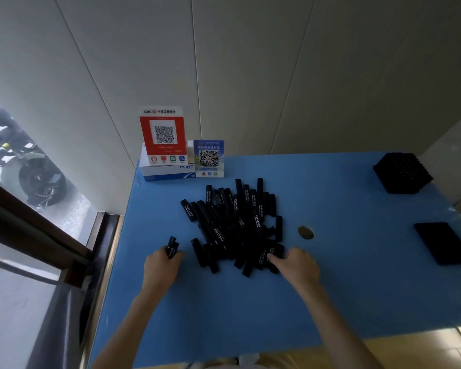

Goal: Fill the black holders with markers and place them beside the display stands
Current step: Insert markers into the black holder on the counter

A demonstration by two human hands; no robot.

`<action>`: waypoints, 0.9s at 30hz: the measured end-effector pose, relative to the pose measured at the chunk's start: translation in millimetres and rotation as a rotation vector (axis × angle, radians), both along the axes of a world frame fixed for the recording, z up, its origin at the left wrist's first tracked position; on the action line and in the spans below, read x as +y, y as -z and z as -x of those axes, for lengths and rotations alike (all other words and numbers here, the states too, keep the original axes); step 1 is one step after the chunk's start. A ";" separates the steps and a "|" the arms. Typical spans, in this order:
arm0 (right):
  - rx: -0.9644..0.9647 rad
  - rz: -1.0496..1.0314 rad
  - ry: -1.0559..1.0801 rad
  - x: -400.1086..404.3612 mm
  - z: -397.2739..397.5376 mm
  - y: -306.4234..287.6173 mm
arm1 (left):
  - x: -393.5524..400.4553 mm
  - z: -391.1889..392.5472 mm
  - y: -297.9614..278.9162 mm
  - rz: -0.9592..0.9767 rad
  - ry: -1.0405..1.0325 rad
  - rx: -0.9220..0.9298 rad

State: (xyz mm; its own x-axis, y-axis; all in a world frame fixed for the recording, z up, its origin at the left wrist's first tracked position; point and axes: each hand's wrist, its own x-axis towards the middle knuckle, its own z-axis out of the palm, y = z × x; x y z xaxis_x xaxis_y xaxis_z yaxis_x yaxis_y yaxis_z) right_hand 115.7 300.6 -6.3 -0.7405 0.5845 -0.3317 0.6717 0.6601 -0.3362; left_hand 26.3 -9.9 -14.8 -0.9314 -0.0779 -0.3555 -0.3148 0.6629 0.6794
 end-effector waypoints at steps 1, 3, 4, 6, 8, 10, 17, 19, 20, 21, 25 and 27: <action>-0.005 0.018 0.026 -2.2 1.3 -1.3 | -2.1 0.0 -1.4 -0.065 -0.021 -0.001; -0.014 0.052 0.067 -5.8 5.2 -3.7 | -4.6 -1.0 -4.5 -0.193 -0.049 -0.018; -0.022 0.059 0.075 -7.2 7.3 -4.3 | -5.3 -2.4 -6.8 -0.254 -0.055 -0.037; -0.045 0.042 0.066 -10.0 10.9 -5.0 | -7.3 -3.9 -8.9 -0.311 -0.047 -0.050; -0.067 0.012 0.039 -11.1 12.1 -3.0 | -8.4 -6.2 -9.3 -0.327 -0.020 -0.042; -0.072 -0.005 0.004 -10.4 10.9 1.9 | -8.6 -9.7 -9.0 -0.366 0.002 -0.042; 0.133 0.416 0.180 -5.6 -1.9 5.3 | -5.5 -17.0 -6.5 -0.449 0.071 -0.121; 0.250 0.673 0.305 -4.5 -8.2 0.4 | 0.7 -17.5 -6.2 -0.468 0.104 -0.139; 0.294 0.737 0.335 -3.6 -11.9 -3.1 | 5.4 -17.9 -6.2 -0.479 0.121 -0.149; 0.332 0.773 0.357 -2.3 -16.0 -6.1 | 10.8 -18.6 -6.9 -0.493 0.139 -0.157; 0.468 0.859 0.486 4.3 -37.8 -22.4 | 42.7 -24.6 -18.9 -0.570 0.226 -0.183; 0.530 0.913 0.537 11.0 -54.1 -31.8 | 62.0 -30.4 -26.8 -0.611 0.278 -0.227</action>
